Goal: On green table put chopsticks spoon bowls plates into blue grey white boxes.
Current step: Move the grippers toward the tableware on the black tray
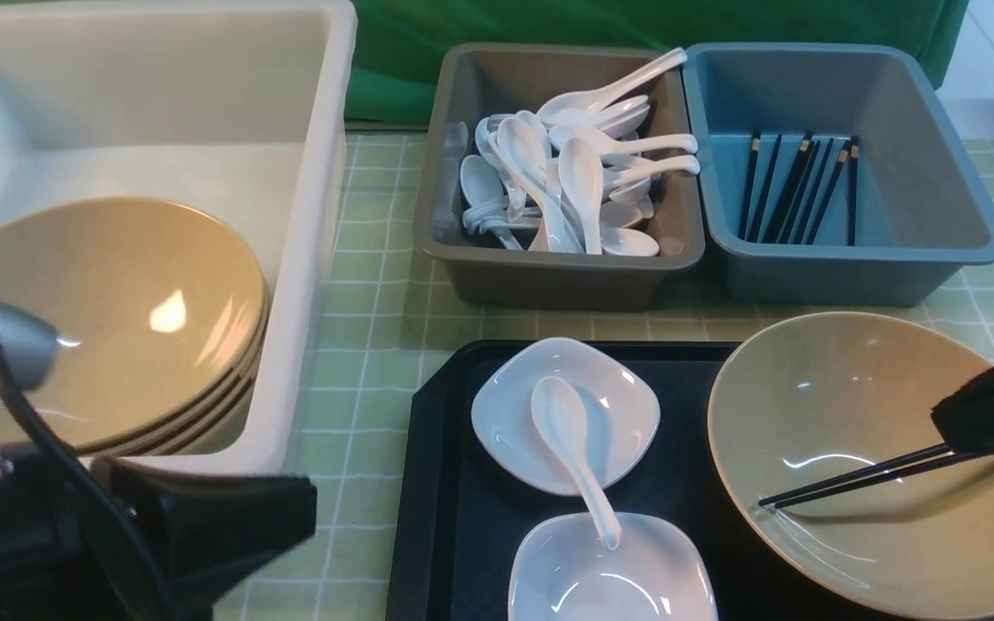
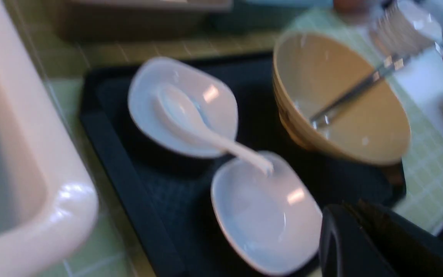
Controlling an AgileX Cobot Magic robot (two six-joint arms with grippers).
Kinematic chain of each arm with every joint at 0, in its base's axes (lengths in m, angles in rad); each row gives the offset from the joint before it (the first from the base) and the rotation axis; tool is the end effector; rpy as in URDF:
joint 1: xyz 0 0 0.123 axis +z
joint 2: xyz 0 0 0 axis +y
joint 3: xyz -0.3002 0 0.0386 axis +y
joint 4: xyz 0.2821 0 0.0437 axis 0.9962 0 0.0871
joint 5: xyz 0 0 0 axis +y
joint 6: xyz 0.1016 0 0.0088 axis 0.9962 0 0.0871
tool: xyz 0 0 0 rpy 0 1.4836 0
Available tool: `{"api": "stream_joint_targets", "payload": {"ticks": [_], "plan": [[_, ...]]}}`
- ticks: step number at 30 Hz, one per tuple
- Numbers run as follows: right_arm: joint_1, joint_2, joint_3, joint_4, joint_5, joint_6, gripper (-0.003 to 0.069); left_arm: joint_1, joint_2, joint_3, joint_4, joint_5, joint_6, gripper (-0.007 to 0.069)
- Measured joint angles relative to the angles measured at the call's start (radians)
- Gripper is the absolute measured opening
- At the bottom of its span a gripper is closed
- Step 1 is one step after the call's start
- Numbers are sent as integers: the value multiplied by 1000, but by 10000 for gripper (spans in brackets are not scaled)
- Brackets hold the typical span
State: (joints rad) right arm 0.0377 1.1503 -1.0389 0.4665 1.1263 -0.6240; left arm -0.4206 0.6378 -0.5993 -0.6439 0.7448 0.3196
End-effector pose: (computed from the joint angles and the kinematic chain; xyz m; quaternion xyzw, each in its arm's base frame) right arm 0.2379 0.0504 0.3416 -0.2583 0.9173 0.1566 0.2593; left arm 0.1135 -0.0963 0.3140 0.1990 0.8445 -0.3127 0.3865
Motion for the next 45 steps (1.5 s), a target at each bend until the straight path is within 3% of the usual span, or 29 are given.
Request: {"api": "stream_joint_targets", "payload": {"ticks": [3, 6, 14, 18, 27, 45], "plan": [[36, 90, -90, -40, 41, -243, 236, 0, 3, 0, -6, 52, 42, -2], [73, 138, -139, -100, 41, -284, 236, 0, 3, 0, -6, 71, 52, -2], [260, 298, -197, -523, 43, -378, 239, -17, -17, 0, -2, 130, 96, -2], [296, 360, -197, -628, 43, -403, 267, -60, -26, -23, 27, 168, 138, -2], [302, 473, -198, -703, 43, -396, 370, -73, -27, -111, 103, 230, 163, -2], [302, 629, -137, -745, 23, -347, 364, -73, -29, -112, 121, 241, 162, -2]]}}
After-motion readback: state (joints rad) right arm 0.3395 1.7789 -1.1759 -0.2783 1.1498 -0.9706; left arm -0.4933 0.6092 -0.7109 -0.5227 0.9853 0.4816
